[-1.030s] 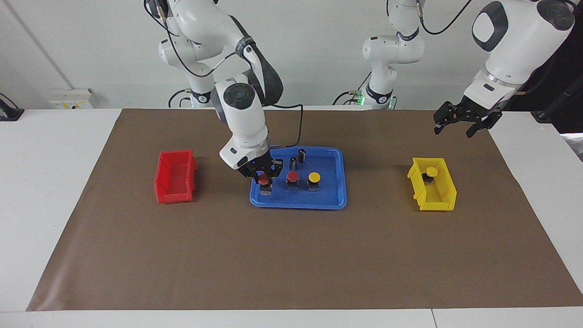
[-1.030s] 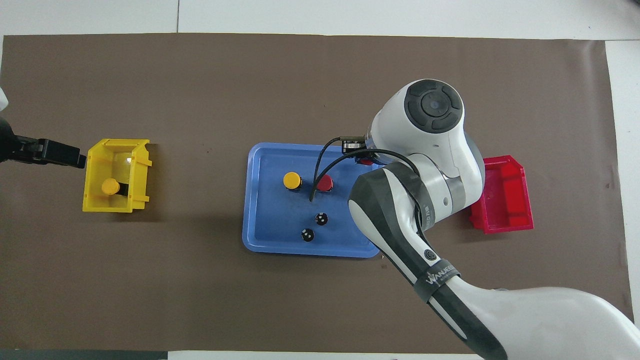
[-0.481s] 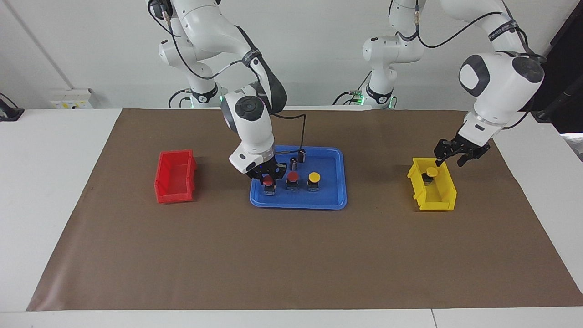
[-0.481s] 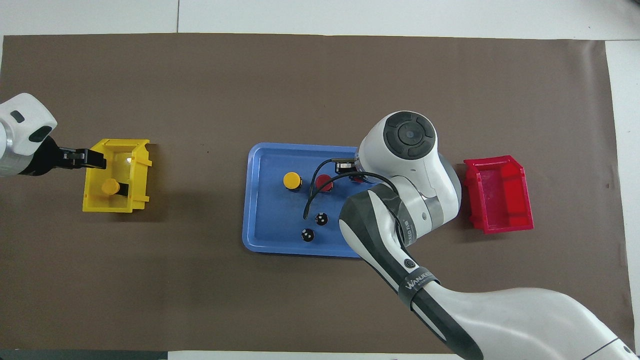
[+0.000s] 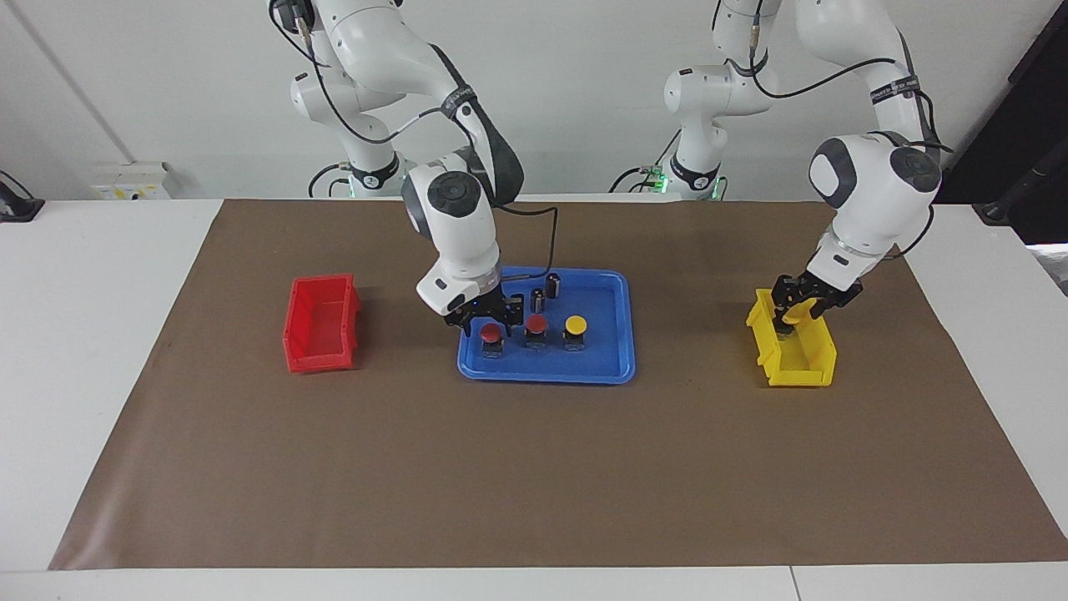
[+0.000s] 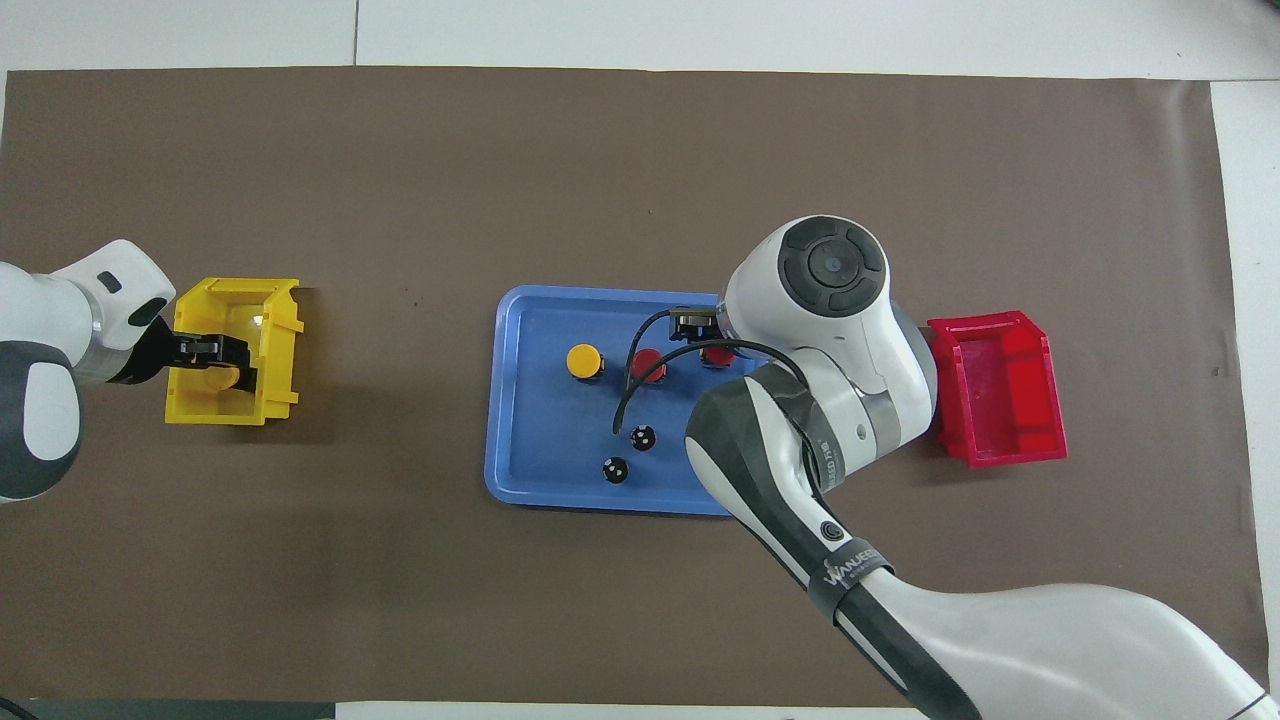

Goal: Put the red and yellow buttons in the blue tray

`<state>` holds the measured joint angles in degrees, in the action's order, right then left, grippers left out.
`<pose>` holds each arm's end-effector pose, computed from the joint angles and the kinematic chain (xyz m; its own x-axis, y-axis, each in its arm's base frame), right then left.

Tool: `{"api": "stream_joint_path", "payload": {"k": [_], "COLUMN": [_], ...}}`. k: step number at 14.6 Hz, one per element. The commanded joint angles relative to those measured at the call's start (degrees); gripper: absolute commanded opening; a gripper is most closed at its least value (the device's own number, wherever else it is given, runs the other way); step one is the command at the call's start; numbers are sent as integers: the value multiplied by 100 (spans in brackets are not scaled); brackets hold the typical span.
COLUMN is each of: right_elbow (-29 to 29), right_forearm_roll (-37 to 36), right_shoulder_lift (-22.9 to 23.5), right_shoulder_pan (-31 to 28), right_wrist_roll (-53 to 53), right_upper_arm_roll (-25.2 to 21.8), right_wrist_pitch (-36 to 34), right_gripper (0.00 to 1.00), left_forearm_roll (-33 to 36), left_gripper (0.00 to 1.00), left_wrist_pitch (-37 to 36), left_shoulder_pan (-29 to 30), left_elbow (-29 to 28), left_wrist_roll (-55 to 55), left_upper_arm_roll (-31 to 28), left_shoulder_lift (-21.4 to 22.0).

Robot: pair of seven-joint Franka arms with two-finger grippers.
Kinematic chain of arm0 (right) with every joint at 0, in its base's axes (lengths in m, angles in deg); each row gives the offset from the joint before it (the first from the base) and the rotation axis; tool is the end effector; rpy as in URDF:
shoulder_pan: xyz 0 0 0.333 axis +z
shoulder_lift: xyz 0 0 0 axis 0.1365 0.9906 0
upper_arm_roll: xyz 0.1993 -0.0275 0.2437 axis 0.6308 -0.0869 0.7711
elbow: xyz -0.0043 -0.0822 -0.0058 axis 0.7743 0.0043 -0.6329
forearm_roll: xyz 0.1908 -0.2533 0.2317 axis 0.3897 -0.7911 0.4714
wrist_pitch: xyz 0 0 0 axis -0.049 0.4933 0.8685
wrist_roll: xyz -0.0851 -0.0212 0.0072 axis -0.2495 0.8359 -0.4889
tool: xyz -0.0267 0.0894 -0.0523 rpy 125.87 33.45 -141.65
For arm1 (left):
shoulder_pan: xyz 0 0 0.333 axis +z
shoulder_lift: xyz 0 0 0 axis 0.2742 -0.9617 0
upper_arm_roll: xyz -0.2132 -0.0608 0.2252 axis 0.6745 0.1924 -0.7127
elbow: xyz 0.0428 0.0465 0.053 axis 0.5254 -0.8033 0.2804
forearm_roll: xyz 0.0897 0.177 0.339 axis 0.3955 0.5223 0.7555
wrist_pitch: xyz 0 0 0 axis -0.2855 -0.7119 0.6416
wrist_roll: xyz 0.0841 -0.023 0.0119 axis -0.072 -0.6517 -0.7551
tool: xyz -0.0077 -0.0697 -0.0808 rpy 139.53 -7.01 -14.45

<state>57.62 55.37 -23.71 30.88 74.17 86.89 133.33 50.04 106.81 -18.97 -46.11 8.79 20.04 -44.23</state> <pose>0.5685 0.2786 0.3888 0.9963 -0.0737 0.0452 -0.0707 -0.9954 -0.0641 0.5298 0.0027 0.3854 0.9953 -0.0942 0.0211 -0.0950 -0.9947 0.0397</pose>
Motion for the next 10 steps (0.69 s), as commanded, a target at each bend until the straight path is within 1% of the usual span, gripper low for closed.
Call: {"api": "stream_joint_path", "payload": {"k": [1,3,5,6,8,10], "right_elbow": [-707,-1270,-1841,-1974,-1967,-1976], "right_forearm_roll": [-313,-358,-358,-358,-358,-358], "right_shoulder_lift": [-116,-230,-265,-387,-790,-1081], "right_shoulder_pan": [-368,-764,-1037,-1186,-1546,-1872], "right_wrist_roll": [-40,-49,-268,-495,-1005,-1270], "right_upper_arm_roll": [5,23,14,14,14,5], "right_wrist_pitch": [-808,-1449,-2275,-2575,-2884,-3139], "right_gripper": [100,100,100,100,100,100], "left_forearm_roll": [85,85,85,85,85,85], "left_gripper": [68,67,66,66,65,63], "left_wrist_pitch": [189,364,409,417,417,444], "left_shoulder_pan": [146,147,156,156,156,156], "left_elbow": [-224,-339,-366,-366,-374,-410], "left_wrist_roll": [43,52,52,52,52,52], "left_upper_arm_roll": [45,45,45,45,45,45], "left_shoulder_lift": [84,92,92,92,92,57]}}
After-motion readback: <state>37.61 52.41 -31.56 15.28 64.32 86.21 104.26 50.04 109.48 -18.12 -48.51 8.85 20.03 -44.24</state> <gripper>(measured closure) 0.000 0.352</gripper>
